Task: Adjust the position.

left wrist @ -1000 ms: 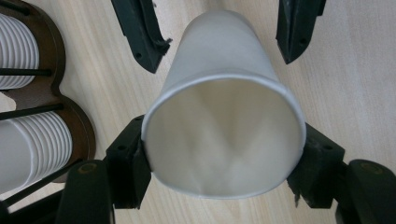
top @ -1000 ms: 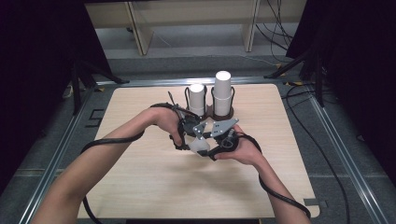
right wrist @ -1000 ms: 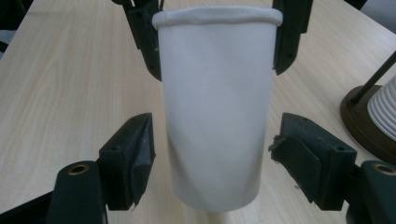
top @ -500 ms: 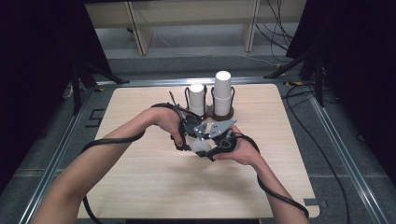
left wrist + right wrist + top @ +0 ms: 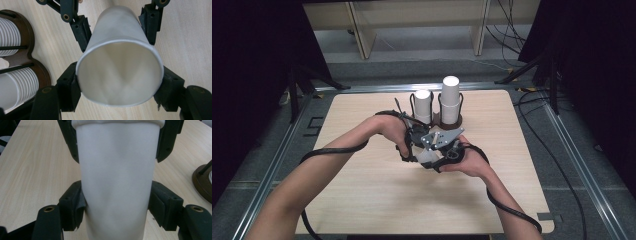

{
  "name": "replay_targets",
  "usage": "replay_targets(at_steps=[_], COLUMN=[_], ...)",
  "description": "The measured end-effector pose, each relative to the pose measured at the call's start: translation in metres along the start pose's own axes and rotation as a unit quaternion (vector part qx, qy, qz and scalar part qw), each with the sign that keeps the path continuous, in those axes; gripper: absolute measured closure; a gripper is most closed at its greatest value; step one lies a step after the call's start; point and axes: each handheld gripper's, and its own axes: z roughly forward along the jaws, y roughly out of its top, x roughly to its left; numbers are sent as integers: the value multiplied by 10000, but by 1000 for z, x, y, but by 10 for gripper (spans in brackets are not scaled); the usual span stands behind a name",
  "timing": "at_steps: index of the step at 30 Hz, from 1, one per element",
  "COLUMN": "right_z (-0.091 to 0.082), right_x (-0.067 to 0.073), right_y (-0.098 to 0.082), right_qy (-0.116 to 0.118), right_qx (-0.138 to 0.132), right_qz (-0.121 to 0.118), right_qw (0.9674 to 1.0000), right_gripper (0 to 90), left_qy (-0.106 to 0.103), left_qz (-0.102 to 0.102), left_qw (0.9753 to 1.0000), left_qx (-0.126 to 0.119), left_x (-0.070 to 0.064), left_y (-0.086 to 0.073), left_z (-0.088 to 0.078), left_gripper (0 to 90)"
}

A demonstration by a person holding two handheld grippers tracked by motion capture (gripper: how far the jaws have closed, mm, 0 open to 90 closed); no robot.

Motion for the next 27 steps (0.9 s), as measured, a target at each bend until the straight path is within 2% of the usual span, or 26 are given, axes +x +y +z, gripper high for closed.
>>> replay_targets(at_steps=[6,7,9,10,16,20,22,24,27], right_z=[1,0,0,0,0,0,0,0,-2], right_x=[1,0,0,0,0,1,1,0,2], right_y=[-1,0,0,0,0,-1,-2,-2,-4], right_qy=[9,31,26,29,18,74,29,32,-21], right_qx=[-38,-13,-30,-27,17,-19,-24,-55,-46], right_qz=[37,34,29,26,-10,78,24,-11,-38], right_qw=[10000,10000,10000,10000,10000,9999,10000,10000,10000], right_gripper=[354,355,355,355,357,360,360,359,356], left_qy=[-5,-5,0,-2,-21,-15,-5,-11,108], left_qz=[-5,-57,9,-41,4,11,3,6,51], left_qw=[10000,10000,10000,10000,10000,10000,10000,10000,9998], left_qx=[7,-40,21,-24,29,42,37,-39,-176], left_x=[1,0,1,0,0,0,0,0,-2], left_y=[0,0,1,1,2,2,2,2,0], left_z=[0,0,-1,0,-1,0,0,1,1], left_gripper=[319,319,319,319,319,319,314,295,243])
